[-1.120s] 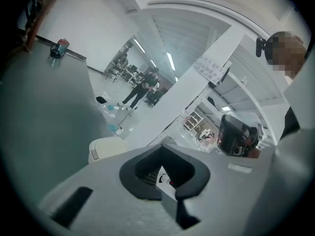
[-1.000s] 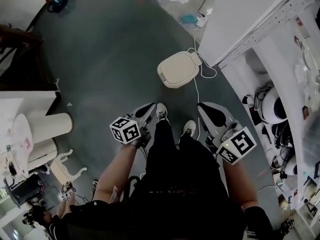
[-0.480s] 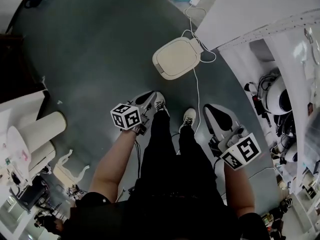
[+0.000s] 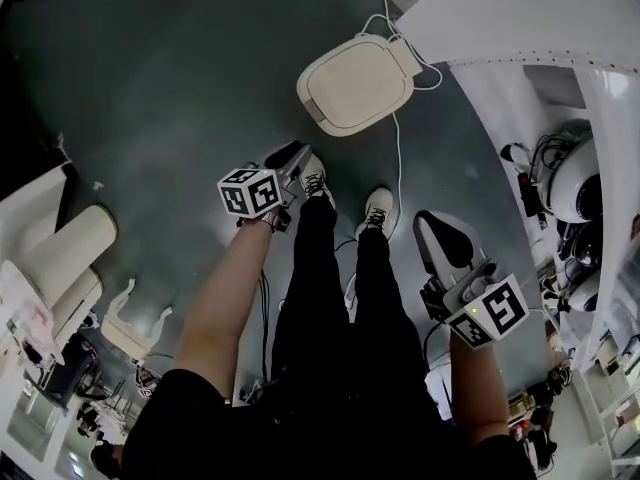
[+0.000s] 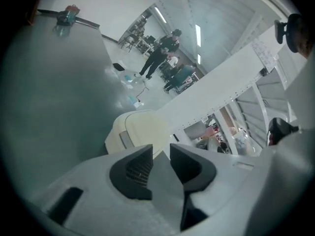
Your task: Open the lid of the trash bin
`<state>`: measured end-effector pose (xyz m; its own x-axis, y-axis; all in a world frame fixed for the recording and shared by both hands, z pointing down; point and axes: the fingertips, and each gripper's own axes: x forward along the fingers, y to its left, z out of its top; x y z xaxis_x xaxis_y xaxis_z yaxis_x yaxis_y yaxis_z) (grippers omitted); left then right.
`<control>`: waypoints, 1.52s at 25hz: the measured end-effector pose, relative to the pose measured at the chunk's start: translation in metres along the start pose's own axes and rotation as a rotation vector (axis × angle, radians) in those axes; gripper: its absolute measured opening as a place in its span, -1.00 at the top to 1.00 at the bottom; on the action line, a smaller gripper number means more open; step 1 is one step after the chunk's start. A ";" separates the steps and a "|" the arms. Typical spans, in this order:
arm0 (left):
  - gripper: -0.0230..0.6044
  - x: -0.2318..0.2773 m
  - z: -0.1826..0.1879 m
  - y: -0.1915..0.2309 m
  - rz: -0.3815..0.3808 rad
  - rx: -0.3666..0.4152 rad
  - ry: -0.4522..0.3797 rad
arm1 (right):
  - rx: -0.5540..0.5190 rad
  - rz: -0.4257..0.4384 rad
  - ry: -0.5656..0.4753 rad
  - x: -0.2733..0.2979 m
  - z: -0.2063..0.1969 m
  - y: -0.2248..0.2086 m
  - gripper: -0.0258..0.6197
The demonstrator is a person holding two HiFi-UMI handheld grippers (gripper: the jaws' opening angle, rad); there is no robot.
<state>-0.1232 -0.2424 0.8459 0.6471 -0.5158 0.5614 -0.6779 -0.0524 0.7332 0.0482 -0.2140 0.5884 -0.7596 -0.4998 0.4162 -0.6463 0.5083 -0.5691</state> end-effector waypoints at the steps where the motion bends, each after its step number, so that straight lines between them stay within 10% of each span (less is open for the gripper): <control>1: 0.58 0.007 -0.003 0.012 0.015 -0.013 0.004 | 0.007 -0.003 0.010 0.003 -0.006 -0.003 0.92; 12: 0.43 0.081 -0.013 0.110 0.127 -0.293 -0.050 | 0.106 -0.031 0.101 0.026 -0.067 -0.035 0.92; 38: 0.30 0.115 -0.016 0.149 0.172 -0.231 0.049 | 0.224 -0.002 0.107 0.056 -0.096 -0.045 0.92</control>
<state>-0.1443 -0.2958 1.0254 0.5494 -0.4579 0.6989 -0.6853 0.2316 0.6905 0.0279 -0.1982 0.7056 -0.7695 -0.4174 0.4834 -0.6245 0.3332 -0.7064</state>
